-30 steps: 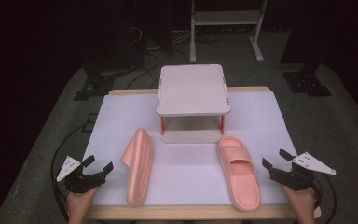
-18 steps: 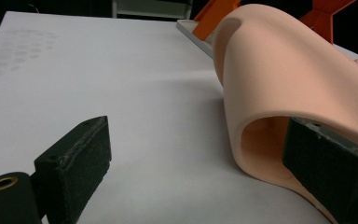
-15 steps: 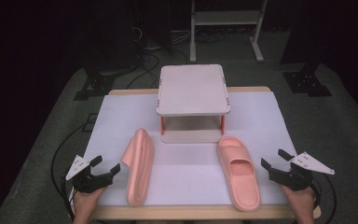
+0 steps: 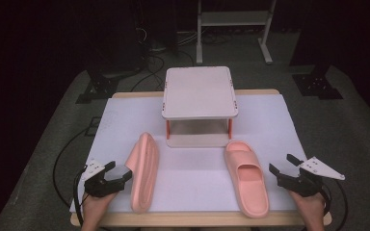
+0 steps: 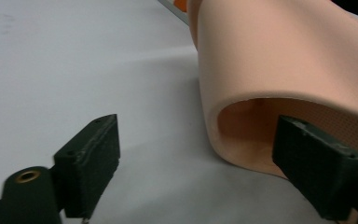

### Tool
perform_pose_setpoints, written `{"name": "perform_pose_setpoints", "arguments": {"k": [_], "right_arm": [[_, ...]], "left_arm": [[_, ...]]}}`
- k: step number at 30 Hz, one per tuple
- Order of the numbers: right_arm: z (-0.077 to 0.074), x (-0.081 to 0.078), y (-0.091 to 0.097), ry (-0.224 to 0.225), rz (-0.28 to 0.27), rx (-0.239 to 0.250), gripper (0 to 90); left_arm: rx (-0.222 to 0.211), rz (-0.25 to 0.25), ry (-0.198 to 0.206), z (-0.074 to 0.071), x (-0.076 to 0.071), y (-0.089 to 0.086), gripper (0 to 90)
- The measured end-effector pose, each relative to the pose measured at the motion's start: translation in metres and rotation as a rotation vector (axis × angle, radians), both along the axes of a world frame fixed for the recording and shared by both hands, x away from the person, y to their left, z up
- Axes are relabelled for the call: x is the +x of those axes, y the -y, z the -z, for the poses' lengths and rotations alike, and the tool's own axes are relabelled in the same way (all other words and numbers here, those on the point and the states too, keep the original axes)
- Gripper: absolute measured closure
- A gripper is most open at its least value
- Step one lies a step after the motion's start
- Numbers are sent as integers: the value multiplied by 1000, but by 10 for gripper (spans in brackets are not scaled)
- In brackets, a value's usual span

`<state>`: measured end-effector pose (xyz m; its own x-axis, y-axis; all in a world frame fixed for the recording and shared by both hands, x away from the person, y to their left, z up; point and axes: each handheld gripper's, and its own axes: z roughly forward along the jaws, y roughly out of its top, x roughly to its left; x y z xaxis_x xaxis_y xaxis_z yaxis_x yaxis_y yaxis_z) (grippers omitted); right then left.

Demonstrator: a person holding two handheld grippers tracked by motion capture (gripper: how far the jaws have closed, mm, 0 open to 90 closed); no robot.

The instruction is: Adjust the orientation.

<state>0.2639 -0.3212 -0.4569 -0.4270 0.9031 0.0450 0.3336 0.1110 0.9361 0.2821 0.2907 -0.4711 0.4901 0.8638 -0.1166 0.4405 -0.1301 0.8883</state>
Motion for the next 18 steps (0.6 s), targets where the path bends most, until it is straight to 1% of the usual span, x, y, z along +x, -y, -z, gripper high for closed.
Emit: {"name": "perform_pose_setpoints", "arguments": {"k": [1, 2, 4, 5, 6, 7, 8, 9, 11, 12, 13, 15, 16, 18], "right_arm": [[0, 0, -1, -5, 0, 2, 205], [0, 0, -1, -5, -2, 1, 205], [0, 0, -1, -6, -3, 1, 205], [0, 1, -2, -6, -4, 0, 205], [0, 1, -2, -7, -4, -2, 205], [0, 1, -3, -6, -7, -3, 205], [0, 1, -3, -6, -7, -3, 205], [1, 1, -3, -8, -6, -2, 205], [1, 1, -3, -9, -6, -1, 205], [0, 1, -4, -9, -9, 7, 205], [0, 1, -4, -9, -9, 7, 205], [-1, 0, -5, -5, -11, 8, 205], [-1, 0, -5, -4, -13, 10, 205], [-1, 0, -6, 0, -16, 8, 205]], "left_arm": [[2, 6, -9, 0, 2, 1, 220], [15, 10, -23, 0, 4, 4, 232], [19, 12, -30, 1, 5, 6, 236], [18, 16, -32, 1, 5, 7, 259], [28, 18, -38, 1, 6, 7, 278], [23, 24, -39, 1, 7, 8, 320], [23, 24, -39, 1, 7, 8, 339], [25, 25, -50, 1, 7, 9, 339], [25, 34, -62, 1, 9, 8, 374], [15, 37, -66, 2, 10, 8, 415], [15, 39, -70, 2, 11, 8, 415], [7, 39, -76, 2, 11, 8, 463], [6, 39, -78, 2, 11, 8, 463], [4, 34, -86, 2, 12, 9, 491]]}}
